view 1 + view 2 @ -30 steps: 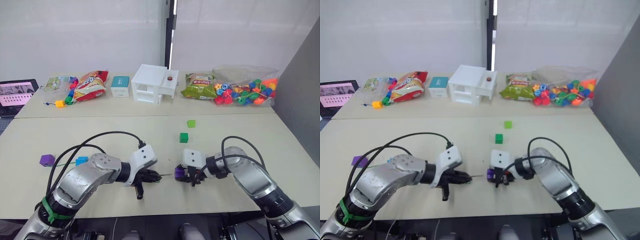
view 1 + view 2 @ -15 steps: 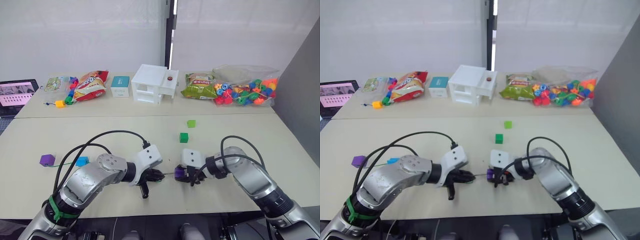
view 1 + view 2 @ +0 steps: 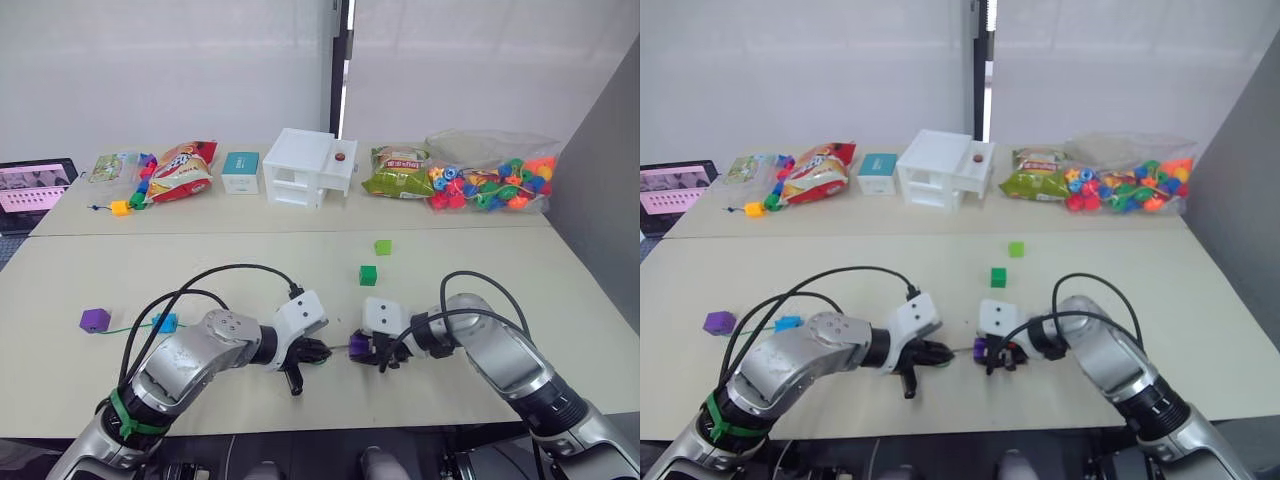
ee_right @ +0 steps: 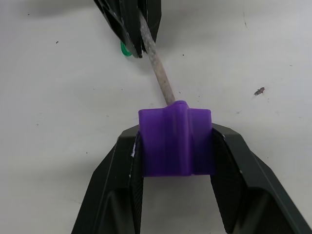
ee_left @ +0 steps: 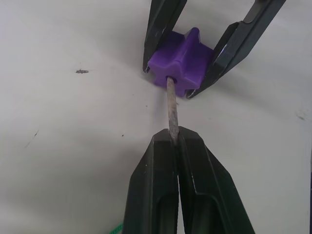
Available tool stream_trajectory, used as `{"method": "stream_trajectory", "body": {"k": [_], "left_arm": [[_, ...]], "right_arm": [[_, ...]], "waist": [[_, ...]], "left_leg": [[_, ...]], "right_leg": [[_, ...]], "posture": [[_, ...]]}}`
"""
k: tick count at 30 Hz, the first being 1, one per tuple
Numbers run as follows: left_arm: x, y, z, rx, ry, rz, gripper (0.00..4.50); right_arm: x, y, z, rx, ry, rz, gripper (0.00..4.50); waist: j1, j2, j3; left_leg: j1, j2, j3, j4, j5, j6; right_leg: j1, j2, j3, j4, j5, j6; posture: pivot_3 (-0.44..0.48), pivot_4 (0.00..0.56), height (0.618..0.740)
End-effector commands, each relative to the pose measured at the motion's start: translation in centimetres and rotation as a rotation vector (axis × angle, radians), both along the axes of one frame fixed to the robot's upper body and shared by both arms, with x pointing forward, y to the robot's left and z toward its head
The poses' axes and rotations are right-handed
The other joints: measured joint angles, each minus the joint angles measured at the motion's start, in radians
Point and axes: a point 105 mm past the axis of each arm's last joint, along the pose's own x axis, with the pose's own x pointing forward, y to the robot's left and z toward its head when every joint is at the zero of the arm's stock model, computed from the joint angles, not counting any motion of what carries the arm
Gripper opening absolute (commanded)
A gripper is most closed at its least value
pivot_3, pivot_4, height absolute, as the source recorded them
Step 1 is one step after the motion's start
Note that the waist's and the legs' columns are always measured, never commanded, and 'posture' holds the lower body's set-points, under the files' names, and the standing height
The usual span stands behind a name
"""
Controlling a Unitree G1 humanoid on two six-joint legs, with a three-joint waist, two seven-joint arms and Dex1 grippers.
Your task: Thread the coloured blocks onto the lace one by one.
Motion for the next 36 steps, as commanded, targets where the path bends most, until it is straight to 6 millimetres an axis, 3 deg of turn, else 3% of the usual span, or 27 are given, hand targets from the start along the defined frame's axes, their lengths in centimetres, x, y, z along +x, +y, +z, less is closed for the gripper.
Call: {"method": "stream_trajectory", "body": {"k": [1,10,24,36], "left_arm": [[0.2,-0.4,0.5,-0.01,-0.029,-0.012,0.0],[0.3,-1.4,0.4,-0.034,-0.029,-0.034,0.0],[-0.4,-5.0,1.5,-0.178,-0.017,-0.142,0.0],[-0.8,-5.3,2.1,-0.257,-0.002,-0.186,0.0]], "right_arm": [[-0.5,0.2,-0.7,-0.027,0.022,0.015,1.36],[-0.6,0.2,-0.6,-0.025,0.022,0.014,1.36],[-0.5,0.3,-0.6,-0.02,0.026,-0.001,1.36],[-0.7,0.6,-1.7,0.028,0.095,-0.017,1.36]], "waist": [[0.0,0.0,0.0],[0.004,0.0,0.0],[0.026,0.0,0.0],[0.027,0.0,0.0]], "left_leg": [[0.0,0.0,0.0,0.0,0.0,0.0],[0.0,0.0,0.0,0.0,0.0,0.0],[0.0,-0.001,0.0,0.001,0.0,0.0],[0.0,-0.001,0.0,0.001,0.0,0.0]], "right_leg": [[0.0,0.0,0.0,0.0,0.0,0.0],[0.0,0.0,0.0,0.0,0.0,0.0],[0.002,-0.001,0.0,-0.002,0.0,0.0],[0.002,-0.001,0.0,-0.002,0.0,0.0]], "posture": [[0.0,0.15,0.74],[0.0,0.15,0.74],[0.0,0.15,0.74],[0.0,0.15,0.74]]}}
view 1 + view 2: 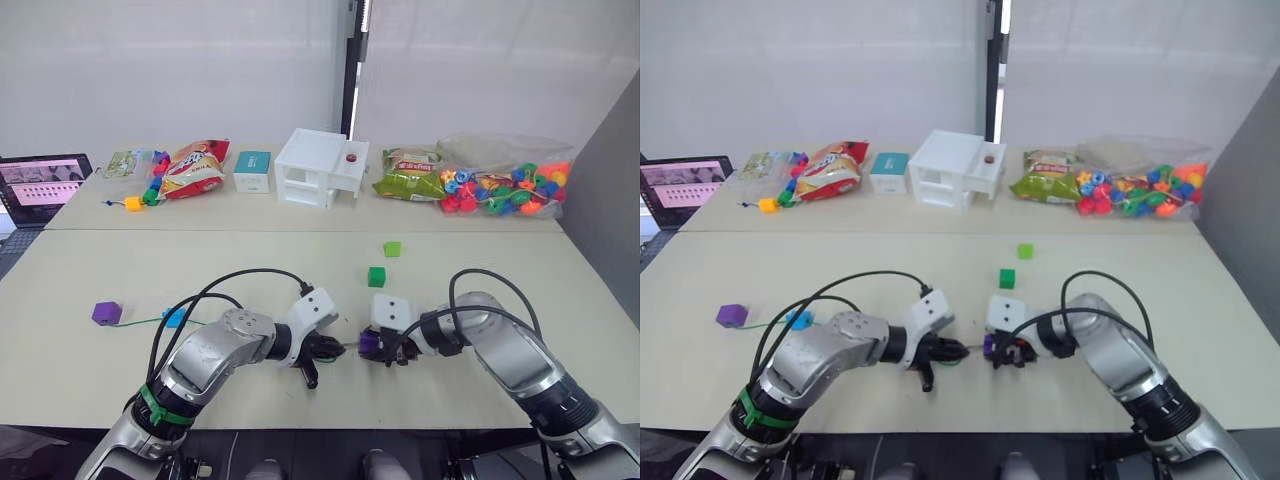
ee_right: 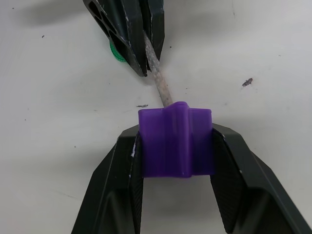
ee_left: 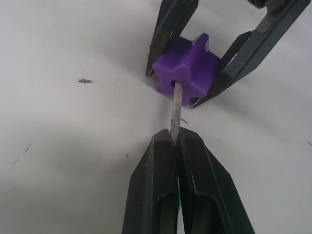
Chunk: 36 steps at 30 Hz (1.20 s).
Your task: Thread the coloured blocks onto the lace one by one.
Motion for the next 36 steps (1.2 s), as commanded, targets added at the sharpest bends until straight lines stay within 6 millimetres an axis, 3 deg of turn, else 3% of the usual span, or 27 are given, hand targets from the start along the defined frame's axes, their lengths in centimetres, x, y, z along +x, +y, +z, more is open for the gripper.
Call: {"method": "stream_trajectory", "body": {"k": [1,15,36], "left_arm": [[-2.1,-3.2,2.7,-0.159,-0.053,-0.175,0.0],[-2.5,-1.5,2.5,-0.135,-0.043,-0.227,0.0],[-3.3,0.2,1.8,-0.2,0.002,-0.121,0.0]], "right_arm": [[-1.0,1.5,-1.7,0.021,0.071,0.034,1.36],[-0.7,1.2,-1.4,0.01,0.043,0.063,1.36],[-1.2,0.2,-2.1,-0.025,0.051,0.059,1.36]], "waist": [[0.0,0.0,0.0],[-0.013,0.0,0.0],[-0.022,0.0,0.0]], "left_leg": [[0.0,0.0,0.0,0.0,0.0,0.0],[0.0,0.0,0.0,-0.001,0.0,0.0],[0.0,0.0,-0.001,-0.002,0.0,0.0]], "right_leg": [[0.0,0.0,0.0,0.0,0.0,0.0],[-0.002,0.0,0.0,0.001,0.0,0.0],[-0.002,0.0,0.0,0.001,0.0,0.0]], "posture": [[0.0,0.15,0.74],[0.0,0.15,0.74],[0.0,0.15,0.74]]}}
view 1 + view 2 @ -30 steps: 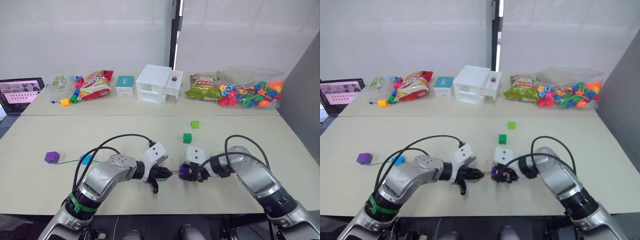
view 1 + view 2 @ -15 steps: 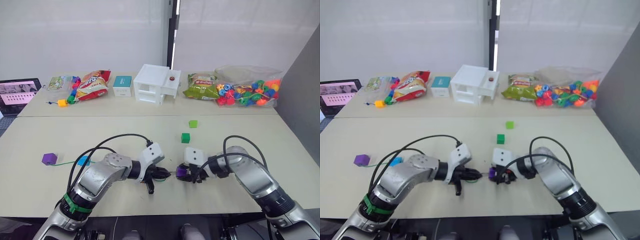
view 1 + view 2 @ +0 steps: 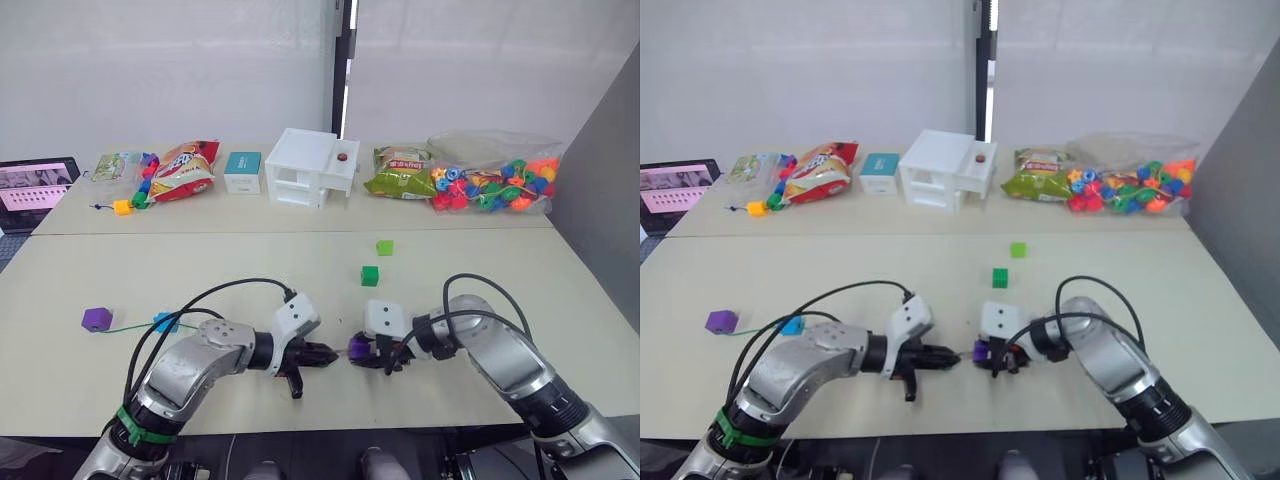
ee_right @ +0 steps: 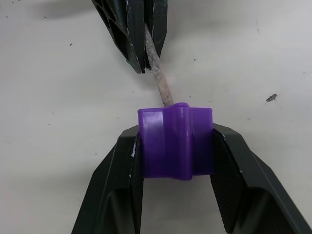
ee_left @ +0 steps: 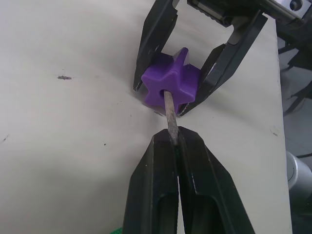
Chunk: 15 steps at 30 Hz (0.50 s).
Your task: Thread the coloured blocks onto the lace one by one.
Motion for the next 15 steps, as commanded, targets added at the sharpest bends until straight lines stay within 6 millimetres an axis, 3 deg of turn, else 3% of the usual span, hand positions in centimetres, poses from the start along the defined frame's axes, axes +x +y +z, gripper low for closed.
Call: {"method": "stream_trajectory", "body": {"k": [1,15], "left_arm": [[-1.8,-1.63,2.01,-0.093,-0.029,-0.098,0.0],[-2.7,-2.24,1.16,-0.071,-0.008,-0.117,0.0]], "right_arm": [[-0.65,-0.52,-1.84,-0.041,0.061,-0.025,1.36],[-1.21,0.1,-1.38,-0.044,0.068,-0.05,1.36]], "waist": [[0.0,0.0,0.0],[0.002,0.0,0.0]], "left_leg": [[0.0,0.0,0.0,0.0,0.0,0.0],[0.0,0.0,0.0,0.0,0.0,0.0]], "right_leg": [[0.0,0.0,0.0,0.0,0.0,0.0],[0.0,0.0,0.0,0.0,0.0,0.0]], "posture": [[0.0,0.15,0.74],[0.0,0.15,0.74]]}}
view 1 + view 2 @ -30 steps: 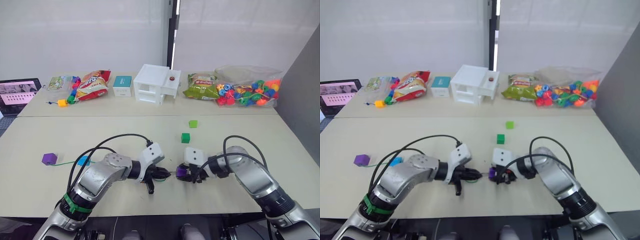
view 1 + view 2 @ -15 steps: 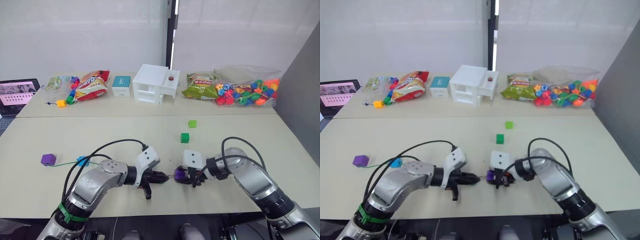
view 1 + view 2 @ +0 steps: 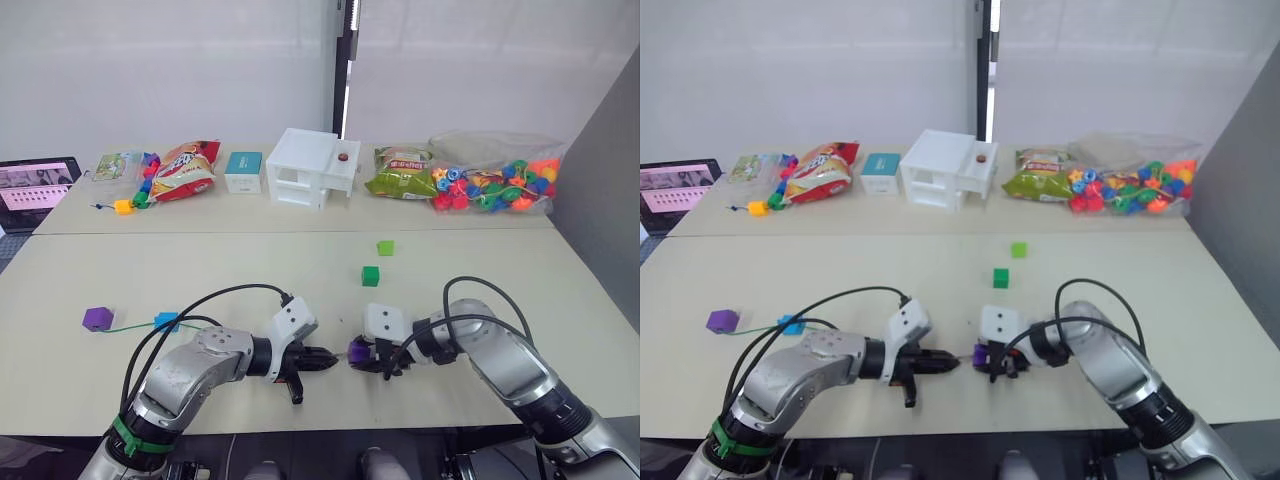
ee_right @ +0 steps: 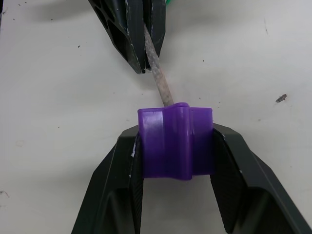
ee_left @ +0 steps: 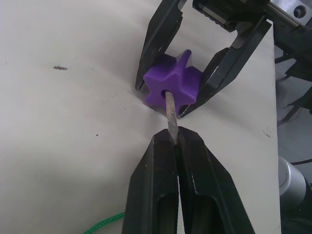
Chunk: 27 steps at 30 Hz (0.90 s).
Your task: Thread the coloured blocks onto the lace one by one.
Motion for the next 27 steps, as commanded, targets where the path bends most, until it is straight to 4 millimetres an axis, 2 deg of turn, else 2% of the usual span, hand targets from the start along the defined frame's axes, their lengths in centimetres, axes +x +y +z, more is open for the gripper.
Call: {"method": "stream_trajectory", "body": {"k": [1,17,27], "left_arm": [[-2.3,-2.2,1.4,-0.07,-0.017,-0.13,0.0],[-2.9,-1.7,1.0,-0.045,0.02,-0.154,0.0],[-2.8,-1.9,1.5,-0.055,0.005,-0.193,0.0]], "right_arm": [[-0.6,0.1,-1.3,-0.029,0.056,-0.03,1.36],[-1.0,1.2,-0.8,-0.01,0.061,-0.057,1.36],[-0.8,1.5,-0.7,-0.033,0.051,-0.037,1.36]], "waist": [[0.0,0.0,0.0],[-0.003,0.0,0.0],[-0.005,0.0,0.0]], "left_leg": [[0.0,0.0,0.0,0.0,0.0,0.0],[0.0,0.0,0.0,0.0,0.0,0.0],[0.0,0.0,0.0,0.0,0.0,0.0]], "right_leg": [[0.0,0.0,0.0,0.0,0.0,0.0],[0.0,0.0,0.0,0.0,0.0,0.0],[0.0,0.0,0.0,0.0,0.0,0.0]], "posture": [[0.0,0.15,0.74],[0.0,0.15,0.74],[0.0,0.15,0.74]]}}
